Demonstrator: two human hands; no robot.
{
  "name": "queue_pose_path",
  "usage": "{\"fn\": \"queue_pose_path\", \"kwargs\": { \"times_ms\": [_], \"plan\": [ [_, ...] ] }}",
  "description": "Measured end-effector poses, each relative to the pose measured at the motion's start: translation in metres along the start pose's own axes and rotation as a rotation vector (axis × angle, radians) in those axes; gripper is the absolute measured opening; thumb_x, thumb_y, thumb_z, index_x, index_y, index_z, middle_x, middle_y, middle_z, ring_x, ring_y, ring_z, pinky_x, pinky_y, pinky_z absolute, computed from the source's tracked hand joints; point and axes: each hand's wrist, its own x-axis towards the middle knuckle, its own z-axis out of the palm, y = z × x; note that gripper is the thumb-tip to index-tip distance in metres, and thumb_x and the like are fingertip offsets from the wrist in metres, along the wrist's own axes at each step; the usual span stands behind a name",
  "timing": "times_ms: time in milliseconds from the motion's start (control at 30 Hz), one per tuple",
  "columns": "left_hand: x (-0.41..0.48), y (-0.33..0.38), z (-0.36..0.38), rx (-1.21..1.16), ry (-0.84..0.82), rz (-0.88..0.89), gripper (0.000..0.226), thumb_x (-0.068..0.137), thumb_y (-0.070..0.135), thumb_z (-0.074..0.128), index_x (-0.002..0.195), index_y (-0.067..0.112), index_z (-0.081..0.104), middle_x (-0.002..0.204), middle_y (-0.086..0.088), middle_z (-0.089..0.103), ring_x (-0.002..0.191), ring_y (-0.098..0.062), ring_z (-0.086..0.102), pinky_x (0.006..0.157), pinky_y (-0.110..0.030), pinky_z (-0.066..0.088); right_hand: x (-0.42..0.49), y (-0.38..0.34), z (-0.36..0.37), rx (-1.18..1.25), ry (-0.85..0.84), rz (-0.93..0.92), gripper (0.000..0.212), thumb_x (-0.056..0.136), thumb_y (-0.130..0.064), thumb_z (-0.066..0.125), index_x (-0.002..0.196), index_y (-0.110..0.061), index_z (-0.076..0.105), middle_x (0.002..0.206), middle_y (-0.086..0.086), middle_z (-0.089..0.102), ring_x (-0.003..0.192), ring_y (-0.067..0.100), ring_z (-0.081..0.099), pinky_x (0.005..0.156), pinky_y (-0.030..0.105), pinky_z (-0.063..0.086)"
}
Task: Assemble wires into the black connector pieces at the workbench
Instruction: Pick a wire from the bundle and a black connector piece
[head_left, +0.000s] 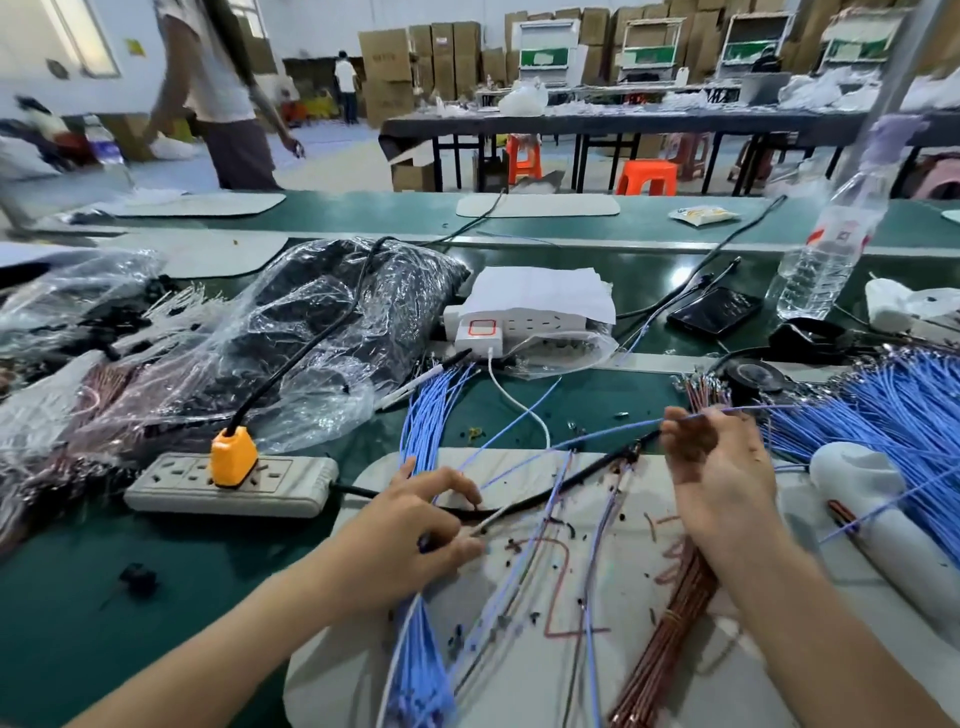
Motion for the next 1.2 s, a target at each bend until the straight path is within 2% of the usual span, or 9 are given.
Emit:
{"fn": "queue_pose_path", "kwargs": {
  "times_ms": [167, 233, 433, 533, 633, 767, 900, 1000, 1200],
  "plan": [
    [-0.013, -0.017, -0.016, 0.127, -0.007, 0.033, 0.050, 0.087, 0.058, 0.045, 0.056, 0.019, 0.053, 0.129, 0.020, 0.047, 0.124, 0.004, 0.035, 0.110, -0.022, 0.020, 0.011, -0.015, -0.014, -0.010, 0.043, 0.059, 0.027, 0.101, -0.017, 0.030, 0.124, -0.009, 0.043, 0.061, 0.006, 0.071, 0.050, 0.016, 0.067, 0.045, 0.019, 0.052],
    [-0.018, -0.015, -0.026, 0.092, 0.008, 0.034, 0.041, 0.086, 0.056, 0.048, 0.059, 0.026, 0.054, 0.131, 0.022, 0.046, 0.130, 0.005, 0.031, 0.107, -0.017, 0.021, 0.009, -0.011, -0.012, -0.008, 0.006, 0.098, 0.025, 0.101, -0.018, 0.030, 0.120, -0.008, 0.042, 0.061, 0.009, 0.071, 0.053, 0.019, 0.069, 0.047, 0.021, 0.054],
    [-0.004, -0.042, -0.081, 0.181, 0.628, -0.316, 0.008, 0.090, 0.003, 0.058, 0.091, 0.007, 0.065, 0.095, -0.006, 0.062, 0.081, -0.018, 0.057, 0.080, -0.031, 0.047, 0.000, 0.003, -0.007, -0.147, -0.092, 0.111, 0.030, 0.103, -0.014, 0.035, 0.086, -0.006, 0.058, 0.062, 0.006, 0.071, 0.055, 0.014, 0.069, 0.055, 0.019, 0.056],
    [0.024, -0.076, -0.095, 0.270, 0.389, -0.657, 0.025, 0.088, -0.004, 0.050, 0.106, 0.001, 0.066, 0.109, -0.016, 0.065, 0.093, -0.027, 0.059, 0.086, -0.034, 0.048, -0.003, 0.004, -0.006, -0.191, -0.082, 0.120, 0.033, 0.104, -0.025, 0.034, 0.084, -0.011, 0.056, 0.061, 0.008, 0.071, 0.052, 0.018, 0.068, 0.049, 0.022, 0.055],
    [0.056, -0.095, -0.083, 0.332, 0.215, -0.639, 0.024, 0.090, 0.002, 0.050, 0.110, 0.000, 0.063, 0.116, -0.018, 0.063, 0.108, -0.032, 0.057, 0.085, -0.032, 0.043, -0.004, 0.004, -0.005, -0.237, -0.076, 0.116, 0.028, 0.101, -0.021, 0.045, 0.082, -0.007, 0.061, 0.056, 0.003, 0.065, 0.050, 0.014, 0.061, 0.046, 0.017, 0.052],
    [0.071, -0.113, -0.071, 0.254, 0.278, -0.649, 0.020, 0.091, 0.001, 0.048, 0.106, 0.006, 0.059, 0.117, -0.016, 0.054, 0.105, -0.032, 0.055, 0.087, -0.035, 0.041, -0.005, 0.004, -0.008, -0.257, -0.101, 0.140, 0.034, 0.102, -0.021, 0.043, 0.084, -0.003, 0.065, 0.066, 0.009, 0.063, 0.049, 0.013, 0.054, 0.044, 0.015, 0.048],
    [0.073, -0.116, -0.069, 0.196, 0.385, -0.703, 0.024, 0.085, -0.004, 0.048, 0.067, 0.012, 0.047, 0.091, -0.021, 0.062, 0.077, -0.028, 0.052, 0.070, -0.031, 0.039, -0.004, 0.004, -0.007, -0.266, -0.136, 0.156, 0.036, 0.103, -0.029, 0.037, 0.087, -0.006, 0.059, 0.064, 0.012, 0.069, 0.048, 0.017, 0.064, 0.045, 0.019, 0.052],
    [0.071, -0.110, -0.072, 0.175, 0.391, -0.746, 0.022, 0.084, -0.002, 0.045, 0.067, 0.011, 0.043, 0.086, -0.021, 0.059, 0.082, -0.033, 0.055, 0.073, -0.035, 0.041, -0.003, 0.005, -0.007, -0.251, -0.130, 0.168, 0.027, 0.100, -0.019, 0.047, 0.085, -0.001, 0.060, 0.067, 0.013, 0.063, 0.046, 0.012, 0.059, 0.044, 0.017, 0.050],
    [0.066, -0.098, -0.070, 0.389, 0.299, -0.721, 0.022, 0.086, 0.001, 0.043, 0.065, 0.010, 0.044, 0.079, -0.013, 0.055, 0.072, -0.026, 0.049, 0.063, -0.037, 0.035, -0.002, 0.005, -0.007, -0.299, -0.072, 0.115, 0.043, 0.103, -0.035, 0.037, 0.071, -0.009, 0.052, 0.073, 0.009, 0.067, 0.046, 0.017, 0.053, 0.047, 0.023, 0.048]
  ]
}}
